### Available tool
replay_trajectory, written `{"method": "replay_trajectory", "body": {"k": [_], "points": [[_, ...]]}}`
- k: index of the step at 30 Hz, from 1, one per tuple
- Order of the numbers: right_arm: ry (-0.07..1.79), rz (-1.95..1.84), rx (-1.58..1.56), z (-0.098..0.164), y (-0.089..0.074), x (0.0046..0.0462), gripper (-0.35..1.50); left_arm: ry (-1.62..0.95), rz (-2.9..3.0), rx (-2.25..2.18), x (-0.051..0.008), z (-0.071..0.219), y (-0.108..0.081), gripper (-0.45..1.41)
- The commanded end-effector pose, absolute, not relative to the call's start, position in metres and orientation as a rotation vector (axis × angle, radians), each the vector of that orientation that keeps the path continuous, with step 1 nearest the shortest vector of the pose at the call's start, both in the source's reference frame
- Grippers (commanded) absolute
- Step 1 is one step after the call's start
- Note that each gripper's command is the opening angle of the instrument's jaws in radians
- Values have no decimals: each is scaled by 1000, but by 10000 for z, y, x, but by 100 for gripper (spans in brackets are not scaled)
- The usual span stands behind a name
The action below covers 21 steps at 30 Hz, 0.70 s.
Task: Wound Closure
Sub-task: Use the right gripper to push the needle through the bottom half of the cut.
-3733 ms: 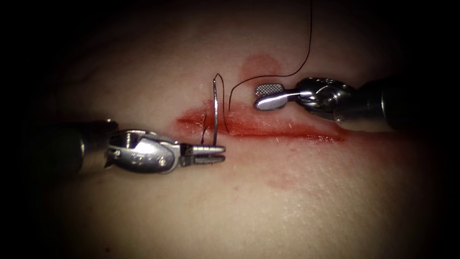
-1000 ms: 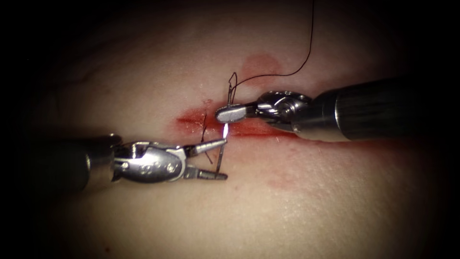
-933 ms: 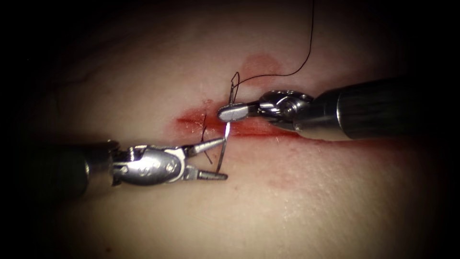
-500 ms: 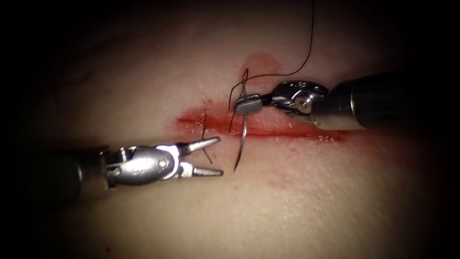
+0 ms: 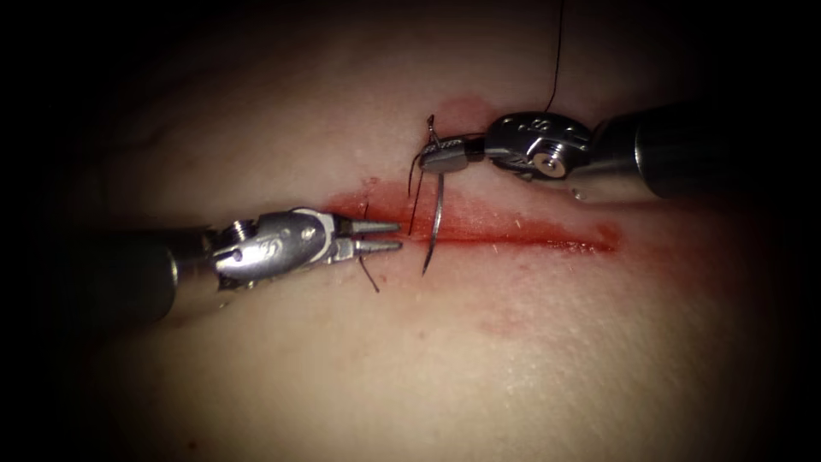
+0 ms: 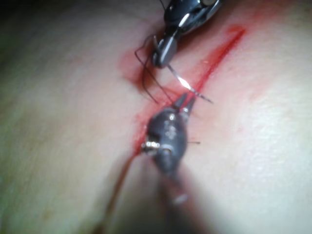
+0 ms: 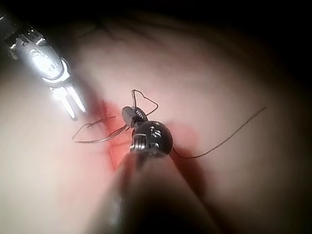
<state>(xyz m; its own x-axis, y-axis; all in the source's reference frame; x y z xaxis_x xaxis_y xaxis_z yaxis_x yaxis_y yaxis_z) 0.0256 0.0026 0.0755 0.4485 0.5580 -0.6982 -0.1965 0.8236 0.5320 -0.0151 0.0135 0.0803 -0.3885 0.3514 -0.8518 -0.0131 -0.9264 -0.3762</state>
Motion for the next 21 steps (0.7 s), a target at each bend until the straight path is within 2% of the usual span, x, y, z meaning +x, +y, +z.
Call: {"method": "replay_trajectory", "body": {"k": [1,21], "points": [[999,466,391,764,24,262,-35,-475,2421,-1559,-155,818,133,-35],[946,208,121,786,26,288,-35,-570,2511,-1419,-164,907,107,-35]]}}
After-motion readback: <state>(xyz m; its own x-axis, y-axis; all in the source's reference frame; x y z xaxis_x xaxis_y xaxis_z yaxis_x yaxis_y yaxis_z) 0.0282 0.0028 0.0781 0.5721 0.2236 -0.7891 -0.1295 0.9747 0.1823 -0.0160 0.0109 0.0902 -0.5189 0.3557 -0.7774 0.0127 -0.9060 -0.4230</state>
